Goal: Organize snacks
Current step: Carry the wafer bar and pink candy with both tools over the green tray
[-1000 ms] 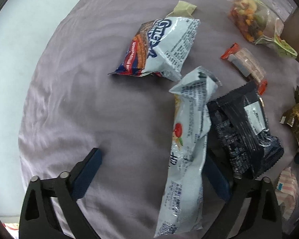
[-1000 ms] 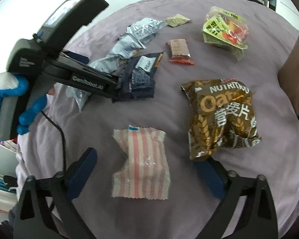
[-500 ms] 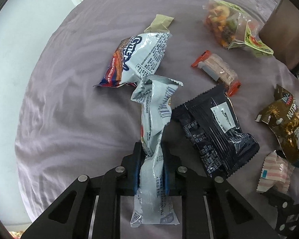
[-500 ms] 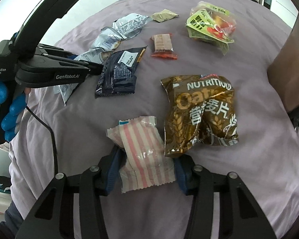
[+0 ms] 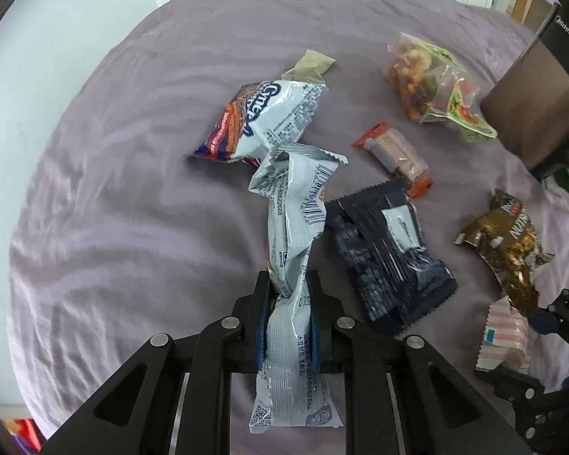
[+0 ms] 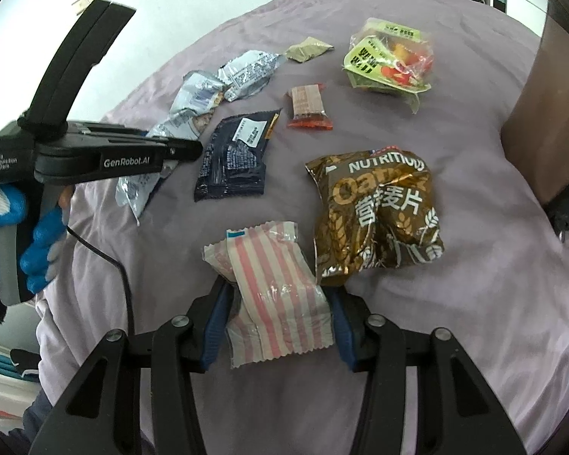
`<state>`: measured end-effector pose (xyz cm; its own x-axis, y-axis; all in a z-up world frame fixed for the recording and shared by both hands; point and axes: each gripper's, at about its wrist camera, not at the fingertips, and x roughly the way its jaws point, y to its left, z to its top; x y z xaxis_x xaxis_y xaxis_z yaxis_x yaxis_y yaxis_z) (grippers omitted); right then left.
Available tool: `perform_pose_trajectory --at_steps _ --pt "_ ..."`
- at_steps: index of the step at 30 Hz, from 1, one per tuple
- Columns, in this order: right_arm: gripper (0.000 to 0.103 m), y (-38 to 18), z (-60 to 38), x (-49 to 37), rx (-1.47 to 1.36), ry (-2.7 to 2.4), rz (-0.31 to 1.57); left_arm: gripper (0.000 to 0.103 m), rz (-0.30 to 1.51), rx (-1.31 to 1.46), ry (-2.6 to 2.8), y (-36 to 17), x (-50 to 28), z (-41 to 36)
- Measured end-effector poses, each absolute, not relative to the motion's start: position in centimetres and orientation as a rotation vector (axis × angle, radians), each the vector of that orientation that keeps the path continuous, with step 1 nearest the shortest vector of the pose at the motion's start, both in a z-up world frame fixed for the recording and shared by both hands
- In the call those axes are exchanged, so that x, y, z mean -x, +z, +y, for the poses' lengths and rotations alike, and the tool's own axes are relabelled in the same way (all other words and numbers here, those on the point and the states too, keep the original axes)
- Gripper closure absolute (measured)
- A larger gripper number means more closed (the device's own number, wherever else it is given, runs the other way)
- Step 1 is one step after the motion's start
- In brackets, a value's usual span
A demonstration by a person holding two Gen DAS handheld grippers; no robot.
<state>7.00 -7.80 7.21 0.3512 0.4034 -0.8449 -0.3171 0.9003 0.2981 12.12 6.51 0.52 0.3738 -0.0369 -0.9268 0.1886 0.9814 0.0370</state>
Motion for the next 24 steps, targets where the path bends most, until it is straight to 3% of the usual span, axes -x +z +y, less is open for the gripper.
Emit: perform_pose_trajectory --at_steps 14,24 --pt "0.035 10.1 -9.8 -3.8 -0.130 0.464 1.039 0.089 1.108 -0.030 -0.205 5.0 -6.4 9.5" --pt "0.035 14.1 -14.3 0.4 -0.153 0.429 0.935 0.089 1.047 -0.100 -0.313 10.1 -1.2 2.8"
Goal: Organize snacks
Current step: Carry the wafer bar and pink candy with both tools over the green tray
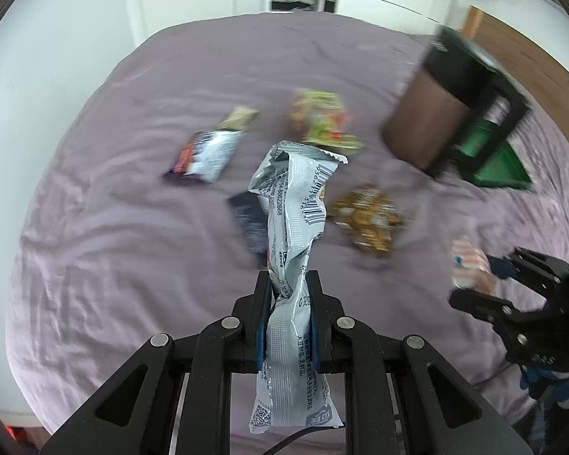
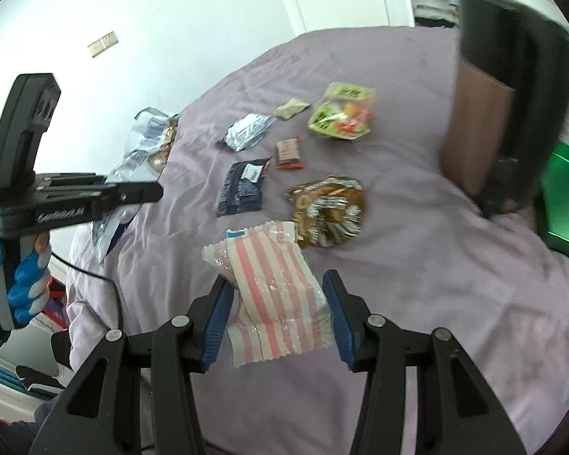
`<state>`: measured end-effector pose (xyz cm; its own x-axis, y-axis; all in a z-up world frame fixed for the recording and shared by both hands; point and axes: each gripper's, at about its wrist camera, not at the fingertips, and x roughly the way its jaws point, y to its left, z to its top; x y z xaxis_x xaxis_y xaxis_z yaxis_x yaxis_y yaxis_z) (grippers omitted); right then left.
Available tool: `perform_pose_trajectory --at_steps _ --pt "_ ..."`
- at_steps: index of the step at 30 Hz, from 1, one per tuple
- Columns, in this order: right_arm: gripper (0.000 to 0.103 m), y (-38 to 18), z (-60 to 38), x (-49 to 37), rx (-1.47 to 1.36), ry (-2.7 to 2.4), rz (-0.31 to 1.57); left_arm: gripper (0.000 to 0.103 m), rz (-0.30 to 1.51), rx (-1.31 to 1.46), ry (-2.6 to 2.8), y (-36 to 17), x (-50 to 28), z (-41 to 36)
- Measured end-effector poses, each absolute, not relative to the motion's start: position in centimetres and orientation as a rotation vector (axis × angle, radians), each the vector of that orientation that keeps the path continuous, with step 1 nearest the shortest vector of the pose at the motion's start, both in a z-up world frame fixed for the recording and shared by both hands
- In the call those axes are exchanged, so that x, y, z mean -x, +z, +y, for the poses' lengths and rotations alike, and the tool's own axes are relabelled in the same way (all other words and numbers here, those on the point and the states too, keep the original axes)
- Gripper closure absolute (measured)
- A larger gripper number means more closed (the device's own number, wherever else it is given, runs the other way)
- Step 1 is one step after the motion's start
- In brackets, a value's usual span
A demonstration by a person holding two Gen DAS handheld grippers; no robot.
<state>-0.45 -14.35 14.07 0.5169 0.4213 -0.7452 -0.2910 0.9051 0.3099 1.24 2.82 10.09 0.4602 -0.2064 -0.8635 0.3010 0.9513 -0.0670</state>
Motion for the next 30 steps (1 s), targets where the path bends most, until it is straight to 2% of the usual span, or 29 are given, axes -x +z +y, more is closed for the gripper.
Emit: perform_pose_trajectory --at_steps 18,30 --pt "0.035 17.2 -32.6 8.0 -0.289 0.141 0.800 0.089 1.032 -0.307 -0.620 13.2 3.1 -19.3" --pt "0.035 17.2 -44.8 6.9 -0.330 -0.050 0.749 0.089 0.942 -0.280 -0.719 14.8 0.0 -32.8"
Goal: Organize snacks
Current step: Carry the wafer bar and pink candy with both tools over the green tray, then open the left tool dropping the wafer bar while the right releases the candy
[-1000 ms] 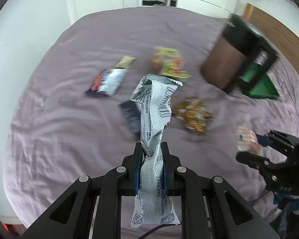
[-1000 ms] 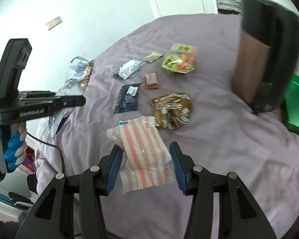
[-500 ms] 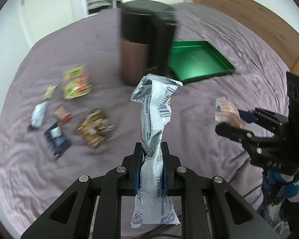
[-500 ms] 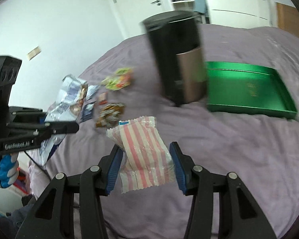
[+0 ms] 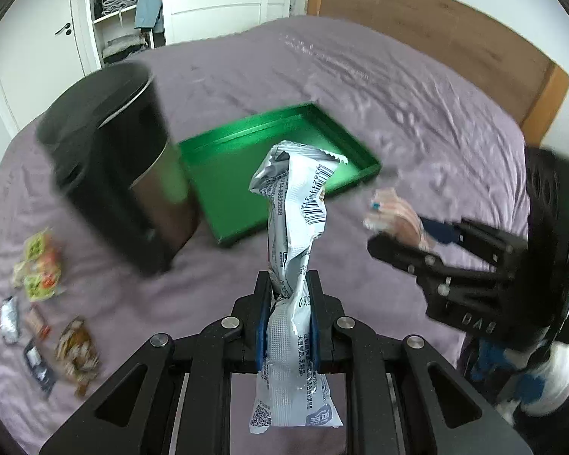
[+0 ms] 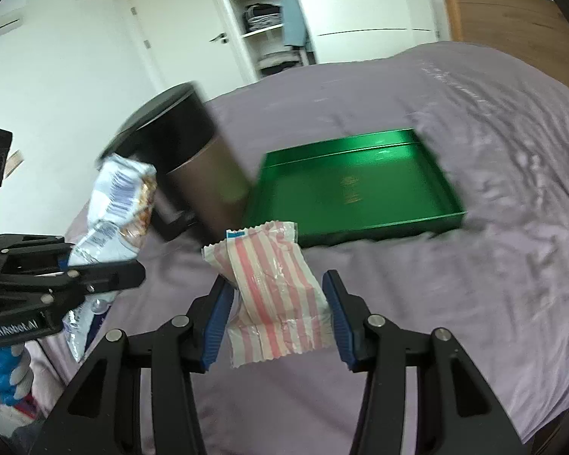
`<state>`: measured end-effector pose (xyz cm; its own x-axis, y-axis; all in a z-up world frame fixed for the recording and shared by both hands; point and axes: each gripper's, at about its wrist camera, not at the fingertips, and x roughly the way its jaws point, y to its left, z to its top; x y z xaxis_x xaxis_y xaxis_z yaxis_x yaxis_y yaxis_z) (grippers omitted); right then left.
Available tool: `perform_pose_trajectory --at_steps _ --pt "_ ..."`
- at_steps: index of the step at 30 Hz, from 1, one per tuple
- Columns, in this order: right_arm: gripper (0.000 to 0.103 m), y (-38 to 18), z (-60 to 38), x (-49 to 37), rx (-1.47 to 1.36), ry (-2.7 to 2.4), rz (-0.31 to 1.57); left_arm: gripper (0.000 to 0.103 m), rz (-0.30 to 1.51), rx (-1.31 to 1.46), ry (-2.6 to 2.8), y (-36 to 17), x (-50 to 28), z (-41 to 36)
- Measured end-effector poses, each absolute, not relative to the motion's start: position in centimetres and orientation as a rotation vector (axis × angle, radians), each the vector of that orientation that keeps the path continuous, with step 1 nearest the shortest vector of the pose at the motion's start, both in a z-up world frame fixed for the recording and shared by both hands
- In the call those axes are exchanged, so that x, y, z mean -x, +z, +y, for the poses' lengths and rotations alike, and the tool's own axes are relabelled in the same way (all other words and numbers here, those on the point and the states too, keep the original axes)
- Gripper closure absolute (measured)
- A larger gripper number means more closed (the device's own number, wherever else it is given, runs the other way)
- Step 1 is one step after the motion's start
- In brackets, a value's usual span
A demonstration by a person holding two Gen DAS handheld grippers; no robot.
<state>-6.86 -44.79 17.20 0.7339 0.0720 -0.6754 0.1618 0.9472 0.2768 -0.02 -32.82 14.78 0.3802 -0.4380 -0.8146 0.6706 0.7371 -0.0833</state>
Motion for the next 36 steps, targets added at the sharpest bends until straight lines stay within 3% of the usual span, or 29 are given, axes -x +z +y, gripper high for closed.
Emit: perform_pose_trajectory --at_steps 20,30,36 --pt "0.034 12.3 -56.2 -12.0 -0.236 -0.162 0.806 0.089 0.902 -0.180 -0.460 7.3 -18.7 -44.3" --pt "0.034 9.5 -57.8 -19.2 -0.136 -0.178 0.980 0.089 0.970 -0.159 -0.387 3.6 -22.9 -45.1" --pt "0.034 8.7 -58.1 -19.5 -0.138 -0.188 0.970 0.089 0.932 -0.167 -0.368 2.9 -23.2 -45.4"
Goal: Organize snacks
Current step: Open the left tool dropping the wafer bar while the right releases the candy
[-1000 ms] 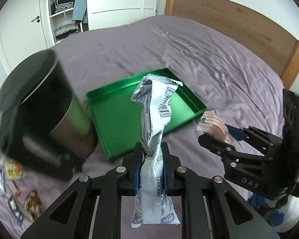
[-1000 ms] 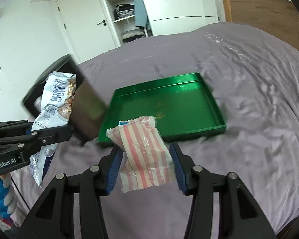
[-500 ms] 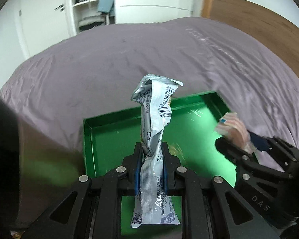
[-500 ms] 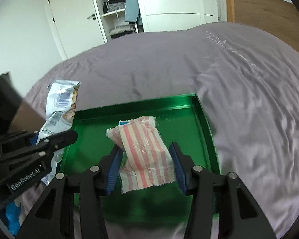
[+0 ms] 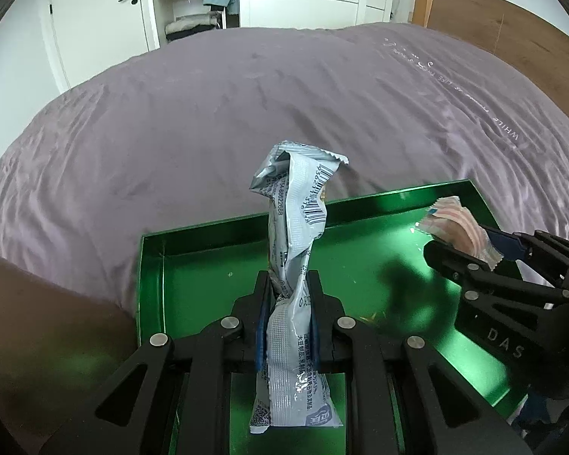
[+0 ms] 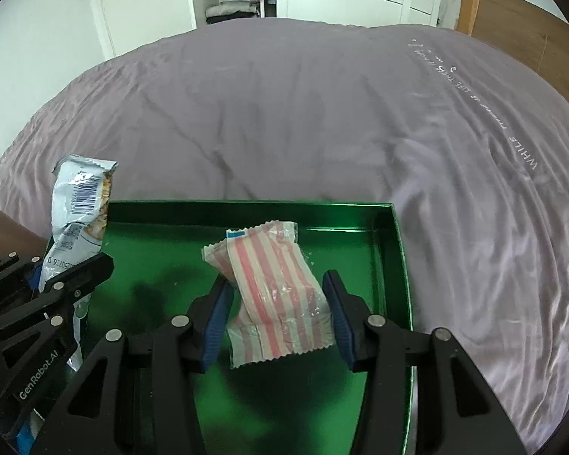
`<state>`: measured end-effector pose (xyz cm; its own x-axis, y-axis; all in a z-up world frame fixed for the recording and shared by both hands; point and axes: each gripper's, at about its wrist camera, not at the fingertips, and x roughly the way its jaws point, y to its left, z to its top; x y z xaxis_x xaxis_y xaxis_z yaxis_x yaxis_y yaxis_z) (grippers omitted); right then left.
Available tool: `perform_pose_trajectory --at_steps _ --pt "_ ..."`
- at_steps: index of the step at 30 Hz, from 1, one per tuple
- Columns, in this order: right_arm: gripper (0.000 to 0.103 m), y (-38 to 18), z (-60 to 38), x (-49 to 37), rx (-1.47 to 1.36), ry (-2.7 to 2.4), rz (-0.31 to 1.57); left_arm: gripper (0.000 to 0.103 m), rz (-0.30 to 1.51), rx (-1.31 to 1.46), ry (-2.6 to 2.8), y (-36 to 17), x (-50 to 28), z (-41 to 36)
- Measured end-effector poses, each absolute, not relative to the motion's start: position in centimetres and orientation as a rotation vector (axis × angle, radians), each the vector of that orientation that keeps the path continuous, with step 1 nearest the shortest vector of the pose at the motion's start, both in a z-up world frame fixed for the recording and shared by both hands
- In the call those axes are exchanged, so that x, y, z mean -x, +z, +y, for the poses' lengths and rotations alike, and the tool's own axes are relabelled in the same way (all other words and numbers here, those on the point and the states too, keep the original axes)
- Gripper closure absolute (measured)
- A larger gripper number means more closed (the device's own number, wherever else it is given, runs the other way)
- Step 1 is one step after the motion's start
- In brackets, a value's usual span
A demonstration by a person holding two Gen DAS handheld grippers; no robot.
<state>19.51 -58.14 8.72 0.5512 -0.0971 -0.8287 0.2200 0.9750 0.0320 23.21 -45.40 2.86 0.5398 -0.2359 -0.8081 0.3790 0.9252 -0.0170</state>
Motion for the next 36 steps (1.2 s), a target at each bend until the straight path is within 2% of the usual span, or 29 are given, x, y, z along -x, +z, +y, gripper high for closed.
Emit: perform_pose_trajectory --at_steps 19,21,24,26,27,28,29,32,36 --pt "0.032 6.8 -58.6 -20.2 -0.126 -0.244 1.004 0.088 0.916 -0.181 -0.389 1.6 -23.2 -45.1" --pt "0.032 6.7 -58.6 -20.1 -0.127 -0.247 1.005 0.084 0.909 -0.185 -0.391 1.6 -23.2 -45.2" --pt "0.031 6.5 -58.6 -20.1 -0.136 -0.254 1.011 0.069 0.895 -0.189 -0.378 1.7 -22.9 -45.2" --pt "0.029 6.5 -58.6 -19.9 -0.140 -0.261 1.007 0.061 0.883 -0.183 -0.370 1.9 -22.8 -45.1" --pt "0.022 6.5 -58.6 -19.9 -0.141 -0.263 1.006 0.061 0.879 -0.183 -0.369 1.9 -22.6 -45.2" --pt "0.008 6.5 -58.6 -20.0 -0.139 -0.264 1.006 0.059 0.877 -0.182 -0.367 1.9 -22.5 -45.2" --pt "0.002 6.6 -58.5 -20.0 -0.137 -0.266 1.005 0.056 0.875 -0.180 -0.369 2.0 -22.4 -45.2" --pt "0.000 6.6 -58.4 -19.9 -0.133 -0.270 1.003 0.050 0.859 -0.178 -0.359 2.2 -22.3 -45.2" --pt "0.000 6.8 -58.3 -19.8 -0.132 -0.281 0.994 0.050 0.832 -0.188 -0.358 2.6 -21.9 -45.3"
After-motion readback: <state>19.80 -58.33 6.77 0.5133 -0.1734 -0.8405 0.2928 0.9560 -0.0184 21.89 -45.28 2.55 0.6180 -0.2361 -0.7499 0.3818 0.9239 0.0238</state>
